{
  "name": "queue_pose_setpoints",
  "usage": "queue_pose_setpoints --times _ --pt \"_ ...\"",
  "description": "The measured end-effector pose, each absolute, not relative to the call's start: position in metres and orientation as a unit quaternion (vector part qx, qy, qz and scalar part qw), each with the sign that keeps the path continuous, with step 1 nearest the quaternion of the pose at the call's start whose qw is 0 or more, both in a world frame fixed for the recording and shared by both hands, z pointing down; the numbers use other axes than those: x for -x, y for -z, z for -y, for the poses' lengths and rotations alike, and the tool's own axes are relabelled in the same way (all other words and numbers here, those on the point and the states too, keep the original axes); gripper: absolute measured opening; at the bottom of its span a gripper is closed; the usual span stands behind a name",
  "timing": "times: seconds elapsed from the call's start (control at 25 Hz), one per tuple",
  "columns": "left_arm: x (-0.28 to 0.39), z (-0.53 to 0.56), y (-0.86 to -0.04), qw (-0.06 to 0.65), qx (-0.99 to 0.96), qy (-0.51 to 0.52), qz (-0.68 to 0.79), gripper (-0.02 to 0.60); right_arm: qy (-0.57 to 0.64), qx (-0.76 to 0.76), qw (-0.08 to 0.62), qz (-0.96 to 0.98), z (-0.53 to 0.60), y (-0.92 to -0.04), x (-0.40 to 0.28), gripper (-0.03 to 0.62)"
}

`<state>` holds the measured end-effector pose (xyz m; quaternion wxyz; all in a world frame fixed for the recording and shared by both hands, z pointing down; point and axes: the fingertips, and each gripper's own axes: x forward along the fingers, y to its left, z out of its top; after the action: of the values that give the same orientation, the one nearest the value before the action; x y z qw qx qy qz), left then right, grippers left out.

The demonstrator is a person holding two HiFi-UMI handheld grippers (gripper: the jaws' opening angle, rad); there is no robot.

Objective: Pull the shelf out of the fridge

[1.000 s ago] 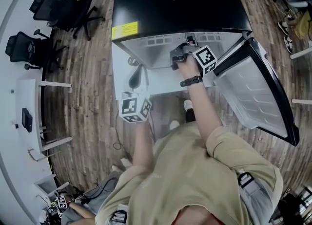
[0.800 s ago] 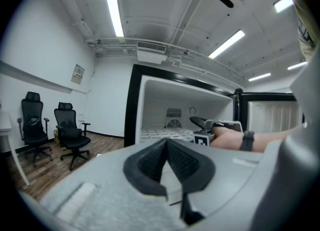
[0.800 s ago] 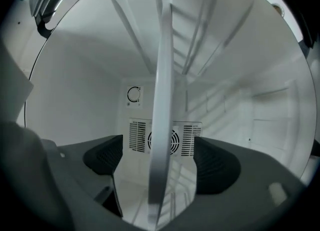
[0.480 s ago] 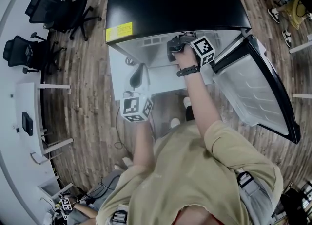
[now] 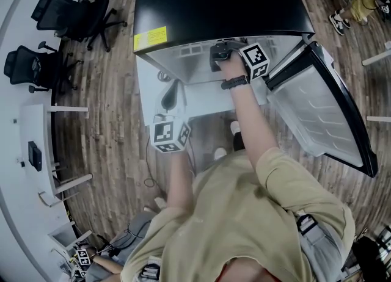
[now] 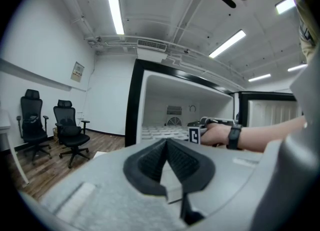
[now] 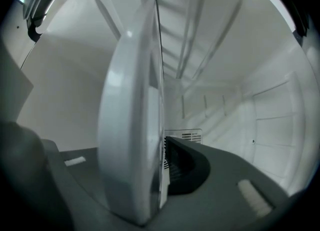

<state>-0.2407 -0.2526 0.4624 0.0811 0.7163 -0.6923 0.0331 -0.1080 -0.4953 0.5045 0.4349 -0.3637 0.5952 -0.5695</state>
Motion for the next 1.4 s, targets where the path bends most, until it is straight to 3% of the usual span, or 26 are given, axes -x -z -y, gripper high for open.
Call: queue_pose_setpoints --times 1.4 --pt "0.224 0.221 -0.446 0.067 -0.725 -0.005 0.685 0.0 0.597 0.378 0.402 -0.583 0.455 -0.515 0.097 0.078"
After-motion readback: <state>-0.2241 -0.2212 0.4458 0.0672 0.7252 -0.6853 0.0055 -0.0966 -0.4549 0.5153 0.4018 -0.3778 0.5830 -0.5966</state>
